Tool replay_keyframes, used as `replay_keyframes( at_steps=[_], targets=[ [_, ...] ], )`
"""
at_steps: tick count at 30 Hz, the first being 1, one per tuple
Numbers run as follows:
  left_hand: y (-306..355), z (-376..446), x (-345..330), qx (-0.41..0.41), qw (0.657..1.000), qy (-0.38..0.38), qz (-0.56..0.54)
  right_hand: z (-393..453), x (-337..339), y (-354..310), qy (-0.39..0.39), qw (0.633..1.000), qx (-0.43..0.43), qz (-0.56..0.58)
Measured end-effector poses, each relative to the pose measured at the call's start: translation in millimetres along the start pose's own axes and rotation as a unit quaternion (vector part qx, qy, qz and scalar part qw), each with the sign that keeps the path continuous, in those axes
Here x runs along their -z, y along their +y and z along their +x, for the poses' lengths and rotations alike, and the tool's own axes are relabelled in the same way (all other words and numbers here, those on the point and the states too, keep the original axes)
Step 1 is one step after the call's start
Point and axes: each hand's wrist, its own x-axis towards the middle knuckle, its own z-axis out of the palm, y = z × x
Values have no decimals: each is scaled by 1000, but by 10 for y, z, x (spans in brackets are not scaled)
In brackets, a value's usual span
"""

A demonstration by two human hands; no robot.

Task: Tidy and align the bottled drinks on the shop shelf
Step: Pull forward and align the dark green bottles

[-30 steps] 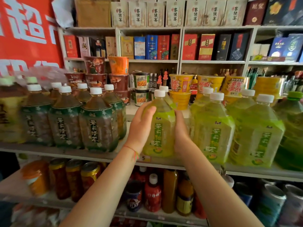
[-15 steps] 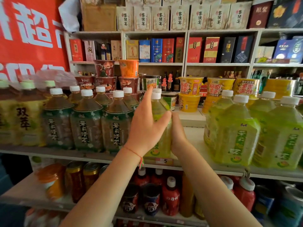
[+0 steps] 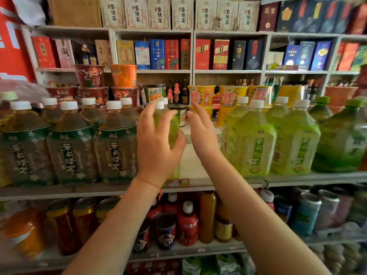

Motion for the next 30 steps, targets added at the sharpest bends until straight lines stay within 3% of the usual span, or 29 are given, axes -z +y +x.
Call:
replay_keyframes(
  at_steps=[4,7,10,13,20,23,30],
  targets=[
    [385,121,-224,-3,998,34,-56,90,579,-222,87,973,185,-110],
    [708,190,-489,11,995,3,-94,269,1061,-219,142,952,213,-166],
    [994,183,-815,12,991,-93,-96,387,1477,-60,128,971,114,-166],
    [1256,138,-1133,43,977,-173,-117,409,1673,174,57,991,24,-120],
    [1424,169,-1277,200,958,-126,-162,511,1755,376,-7,999,-42,0],
    [1411,175,-1258,259,939,-138,-178,515,1719,555,-28,993,-98,50],
    [1324,183,-1221,264,934,-151,-186,559,1650,729,-37,978,-135,156]
  ],
)
